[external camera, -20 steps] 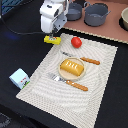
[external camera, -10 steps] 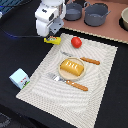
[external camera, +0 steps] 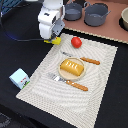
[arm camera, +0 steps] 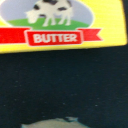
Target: Interact with the objects in diverse but meaningful ways.
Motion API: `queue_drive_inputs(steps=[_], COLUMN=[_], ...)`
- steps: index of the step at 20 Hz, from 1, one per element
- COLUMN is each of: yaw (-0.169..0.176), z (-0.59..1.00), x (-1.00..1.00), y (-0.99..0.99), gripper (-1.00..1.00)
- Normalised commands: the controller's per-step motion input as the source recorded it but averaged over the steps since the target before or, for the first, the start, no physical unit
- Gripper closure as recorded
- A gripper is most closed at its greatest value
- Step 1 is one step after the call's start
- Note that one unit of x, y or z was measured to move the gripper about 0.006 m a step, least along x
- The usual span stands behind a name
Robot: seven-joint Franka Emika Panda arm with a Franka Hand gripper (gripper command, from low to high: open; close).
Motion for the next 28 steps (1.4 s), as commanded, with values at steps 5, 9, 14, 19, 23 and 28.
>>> queue_drive_inputs(steps=[5,9,14,19,23,28], yaw=[0.067,0.063,0.037,-0.02,-0.029,-0.024], z=[-0.43,-0.23,0.32,0.98,0.97,0.84], x=[-0.1,-0.14,-0.05,0.19,0.36,0.41], y=[-0.03,-0.09,-0.32,-0.7,-0.83,-0.8], gripper=[1.0,1.0,1.0,1.0,1.0,1.0])
